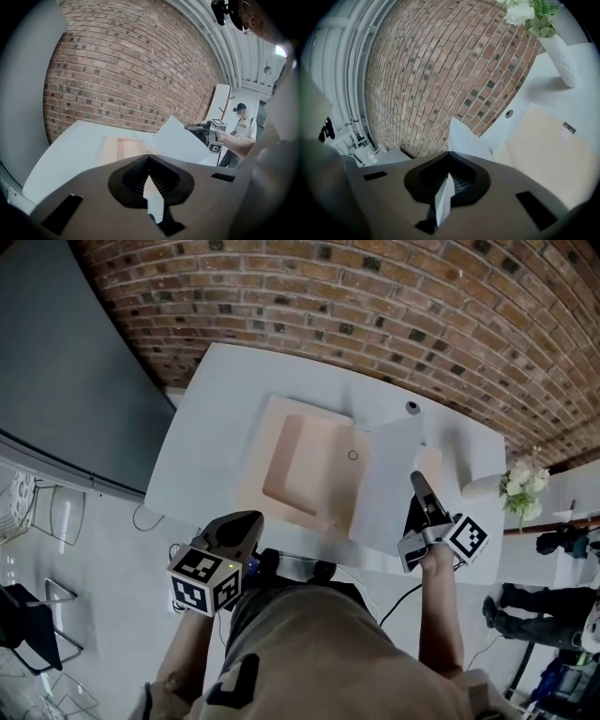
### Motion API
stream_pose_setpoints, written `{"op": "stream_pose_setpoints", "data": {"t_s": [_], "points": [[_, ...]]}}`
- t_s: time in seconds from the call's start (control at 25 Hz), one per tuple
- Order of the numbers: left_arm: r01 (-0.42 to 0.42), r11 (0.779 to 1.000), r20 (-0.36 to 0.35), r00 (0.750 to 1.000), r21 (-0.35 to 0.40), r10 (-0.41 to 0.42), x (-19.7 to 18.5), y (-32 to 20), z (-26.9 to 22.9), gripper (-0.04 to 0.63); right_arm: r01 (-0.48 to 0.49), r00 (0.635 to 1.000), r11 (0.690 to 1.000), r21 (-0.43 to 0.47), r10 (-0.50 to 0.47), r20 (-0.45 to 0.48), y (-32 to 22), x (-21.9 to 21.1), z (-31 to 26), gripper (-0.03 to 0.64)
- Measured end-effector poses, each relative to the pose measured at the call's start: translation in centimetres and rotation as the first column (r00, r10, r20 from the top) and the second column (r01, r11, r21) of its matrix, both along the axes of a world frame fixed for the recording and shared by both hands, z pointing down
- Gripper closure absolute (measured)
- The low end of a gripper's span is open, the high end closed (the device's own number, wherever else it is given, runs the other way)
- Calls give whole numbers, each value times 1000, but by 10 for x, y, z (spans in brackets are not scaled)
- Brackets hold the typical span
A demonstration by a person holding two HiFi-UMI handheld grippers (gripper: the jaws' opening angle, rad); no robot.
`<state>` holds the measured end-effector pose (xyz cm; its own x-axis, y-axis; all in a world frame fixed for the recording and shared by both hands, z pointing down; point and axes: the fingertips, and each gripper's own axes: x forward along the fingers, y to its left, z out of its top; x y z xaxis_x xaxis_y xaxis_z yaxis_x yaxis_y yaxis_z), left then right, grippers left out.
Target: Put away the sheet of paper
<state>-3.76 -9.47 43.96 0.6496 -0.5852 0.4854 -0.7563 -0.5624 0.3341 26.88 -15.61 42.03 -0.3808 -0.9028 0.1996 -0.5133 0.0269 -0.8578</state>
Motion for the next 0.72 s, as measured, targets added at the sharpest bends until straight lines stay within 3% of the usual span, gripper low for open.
{"op": "stream_pose_setpoints", "data": {"t_s": [0.72], "points": [[14, 1000, -6, 1000, -9, -14, -23, 0, 7, 581, 8, 1000, 1000, -14, -7, 30, -15, -24, 11, 594]]}}
